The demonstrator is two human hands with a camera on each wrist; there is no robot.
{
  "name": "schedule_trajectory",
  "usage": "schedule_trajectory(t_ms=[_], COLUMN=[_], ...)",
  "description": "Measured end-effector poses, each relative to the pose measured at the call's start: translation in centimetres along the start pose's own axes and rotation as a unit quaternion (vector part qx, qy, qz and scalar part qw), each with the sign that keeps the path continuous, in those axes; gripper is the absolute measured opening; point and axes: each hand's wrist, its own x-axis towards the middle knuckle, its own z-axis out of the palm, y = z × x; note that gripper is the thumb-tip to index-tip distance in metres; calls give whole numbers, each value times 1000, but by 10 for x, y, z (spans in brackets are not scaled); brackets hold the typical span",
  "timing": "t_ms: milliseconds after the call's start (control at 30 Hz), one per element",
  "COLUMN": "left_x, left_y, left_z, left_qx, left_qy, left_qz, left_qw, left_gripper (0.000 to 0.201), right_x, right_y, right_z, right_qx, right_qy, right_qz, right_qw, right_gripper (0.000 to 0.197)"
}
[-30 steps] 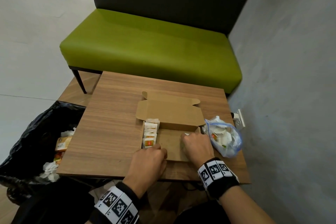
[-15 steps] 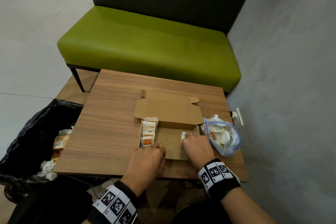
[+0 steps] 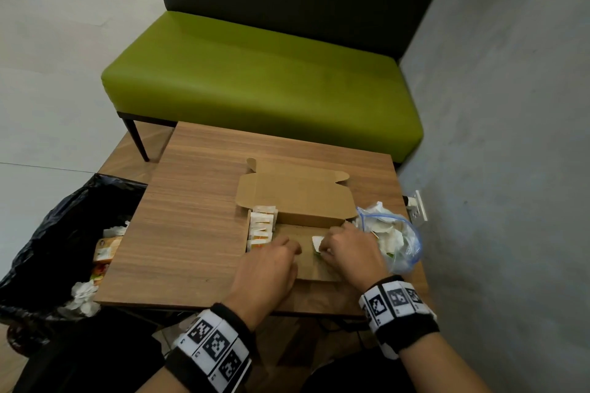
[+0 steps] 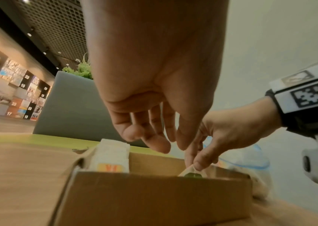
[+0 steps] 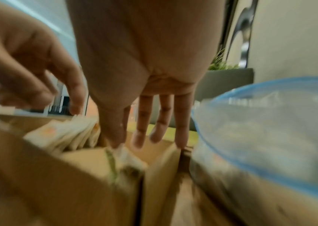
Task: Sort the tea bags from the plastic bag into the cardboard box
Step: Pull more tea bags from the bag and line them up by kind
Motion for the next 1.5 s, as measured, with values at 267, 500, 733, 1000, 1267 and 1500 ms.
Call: schedule_trajectory(t_ms=[267, 500, 733, 1000, 1267, 1500], left_x=[27, 26, 25, 25, 10, 11], left_y=[2, -1, 5, 9, 8, 7], left_z=[1, 8, 11, 19, 23, 28], left_qx=[-111, -203, -265, -215, -51, -28], left_qy=[12, 37, 57, 72, -57, -75], left_qz=[4, -19, -23, -75, -14, 8], left_qw=[994, 978, 962, 971, 997, 997], left_gripper=[30, 12, 5, 39, 35, 28], right_x=[-14, -19, -16, -13, 12, 34], right_y=[5, 11, 8, 16, 22, 14], right_z=[-58, -58, -55, -58, -41, -19], right_qx=[198, 247, 195, 109, 62, -6], right_qy=[-1, 40, 57, 65, 17, 36], right_qz=[-51, -21, -27, 14, 36, 87], right_qw=[979, 968, 979, 992, 997, 996], right_gripper=[14, 34, 16, 16, 10, 12])
